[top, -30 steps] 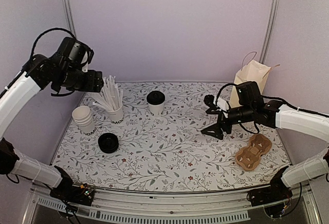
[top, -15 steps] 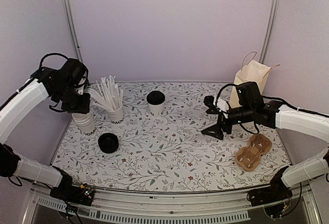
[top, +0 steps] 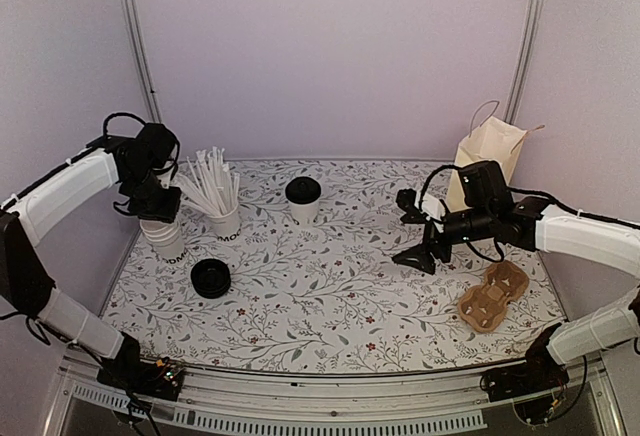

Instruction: Pack the takeout coffee

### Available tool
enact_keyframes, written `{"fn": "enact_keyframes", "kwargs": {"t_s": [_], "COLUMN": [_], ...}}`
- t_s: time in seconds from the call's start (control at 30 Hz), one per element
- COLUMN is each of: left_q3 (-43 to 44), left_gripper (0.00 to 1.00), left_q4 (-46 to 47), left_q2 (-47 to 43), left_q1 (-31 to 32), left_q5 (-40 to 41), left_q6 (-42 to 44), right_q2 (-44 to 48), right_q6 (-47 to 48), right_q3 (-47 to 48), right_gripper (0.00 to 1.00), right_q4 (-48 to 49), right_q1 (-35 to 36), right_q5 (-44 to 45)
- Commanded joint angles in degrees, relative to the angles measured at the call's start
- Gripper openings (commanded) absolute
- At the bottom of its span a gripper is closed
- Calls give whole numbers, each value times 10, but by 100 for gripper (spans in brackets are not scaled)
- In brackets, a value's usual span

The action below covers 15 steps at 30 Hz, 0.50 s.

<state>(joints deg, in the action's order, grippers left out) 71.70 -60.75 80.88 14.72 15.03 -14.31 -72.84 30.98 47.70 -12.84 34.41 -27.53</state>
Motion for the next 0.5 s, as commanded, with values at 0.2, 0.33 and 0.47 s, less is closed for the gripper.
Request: {"fn": "enact_keyframes", "kwargs": {"t_s": [0.2, 0.33, 0.47], "left_q3": [-17, -27, -32], "left_gripper": [25, 26, 24], "left_q4": [66, 76, 78], "left_q2": [33, 43, 46], "left_q1": [-9, -9, -9], "left_q5": [2, 8, 16], "left_q6": [31, 30, 28], "right_q2": [-11, -13, -15], "right_q6": [11, 12, 13], "right_q3": [-3, -3, -2], "right_gripper": [99, 99, 99], "right_q4": [-5, -7, -8], "right_q1": [-2, -3, -3], "right_q5": [3, 2, 1]}}
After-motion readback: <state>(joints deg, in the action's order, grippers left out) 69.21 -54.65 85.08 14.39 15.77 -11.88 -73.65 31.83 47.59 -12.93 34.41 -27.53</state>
